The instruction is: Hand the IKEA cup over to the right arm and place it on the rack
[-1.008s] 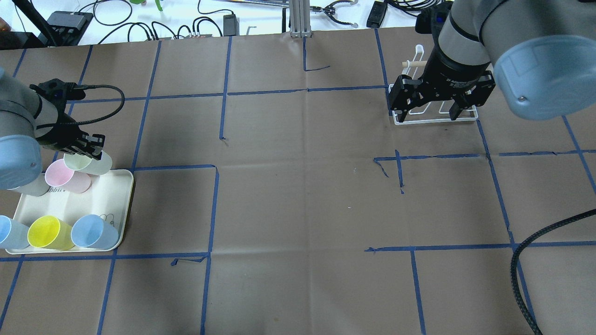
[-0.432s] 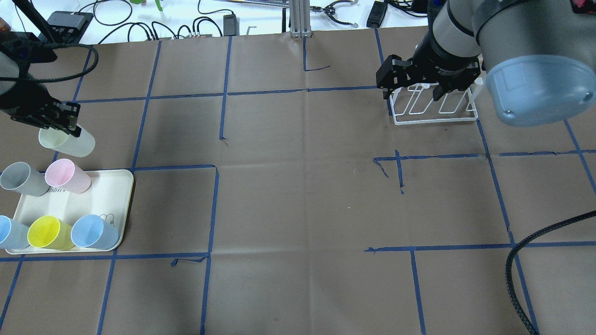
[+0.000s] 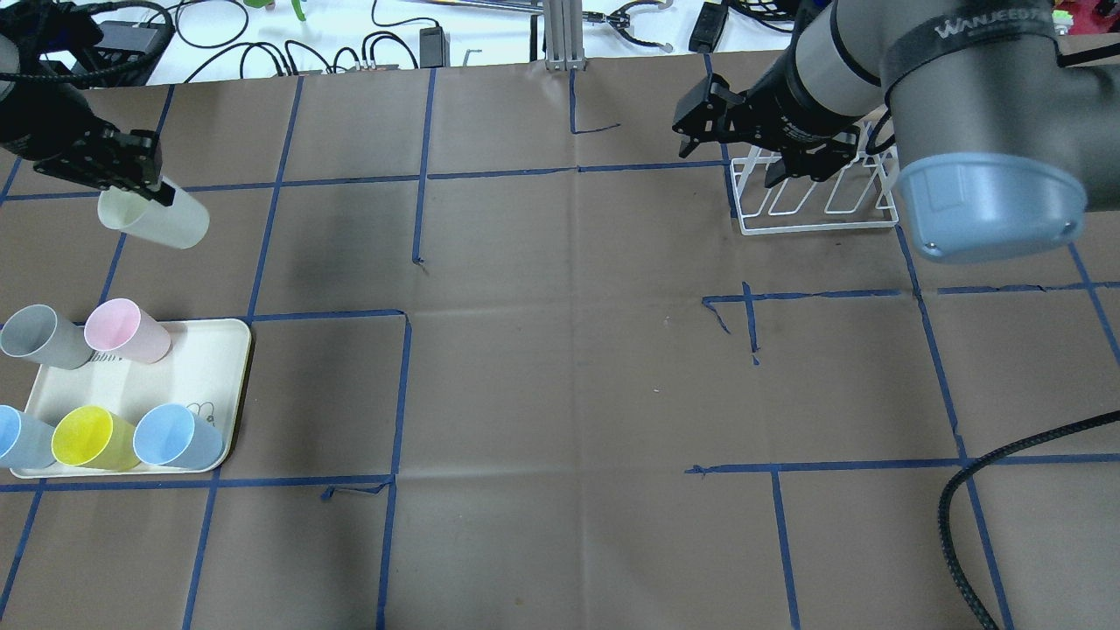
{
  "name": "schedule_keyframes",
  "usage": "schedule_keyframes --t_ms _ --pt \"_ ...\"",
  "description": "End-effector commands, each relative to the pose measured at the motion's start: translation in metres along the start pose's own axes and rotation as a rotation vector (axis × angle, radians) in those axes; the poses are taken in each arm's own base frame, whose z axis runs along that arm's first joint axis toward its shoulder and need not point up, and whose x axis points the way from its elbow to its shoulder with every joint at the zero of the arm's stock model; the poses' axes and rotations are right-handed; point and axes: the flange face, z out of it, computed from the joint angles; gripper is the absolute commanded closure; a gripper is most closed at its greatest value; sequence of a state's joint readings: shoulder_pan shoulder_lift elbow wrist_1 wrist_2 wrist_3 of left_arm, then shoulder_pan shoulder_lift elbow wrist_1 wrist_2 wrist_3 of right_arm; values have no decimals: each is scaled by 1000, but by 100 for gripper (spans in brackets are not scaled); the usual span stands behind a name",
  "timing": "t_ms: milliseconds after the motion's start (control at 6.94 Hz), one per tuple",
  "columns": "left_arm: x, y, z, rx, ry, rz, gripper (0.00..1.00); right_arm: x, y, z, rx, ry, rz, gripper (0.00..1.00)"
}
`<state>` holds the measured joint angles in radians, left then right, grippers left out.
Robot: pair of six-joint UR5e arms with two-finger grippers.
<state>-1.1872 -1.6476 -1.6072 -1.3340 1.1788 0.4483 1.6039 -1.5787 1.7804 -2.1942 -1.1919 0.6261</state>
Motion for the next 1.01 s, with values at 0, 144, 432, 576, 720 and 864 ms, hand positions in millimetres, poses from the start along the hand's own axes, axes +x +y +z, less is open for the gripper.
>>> schedule_keyframes --t_ms 0,144,432,576,720,864 --pt "21 -6 14 205 176 115 100 -6 10 2 42 -185 184 0" --pt "34 -2 18 327 255 176 100 -1 20 7 70 -267 269 0" --pt "88 13 39 515 448 362 100 17 44 17 131 -432 355 0" --pt "128 28 48 558 456 477 100 29 55 23 159 -481 364 0" --pt "159 45 72 594 472 577 100 39 67 27 179 -522 369 0" --pt "176 71 89 603 496 606 100 44 76 26 194 -573 401 0"
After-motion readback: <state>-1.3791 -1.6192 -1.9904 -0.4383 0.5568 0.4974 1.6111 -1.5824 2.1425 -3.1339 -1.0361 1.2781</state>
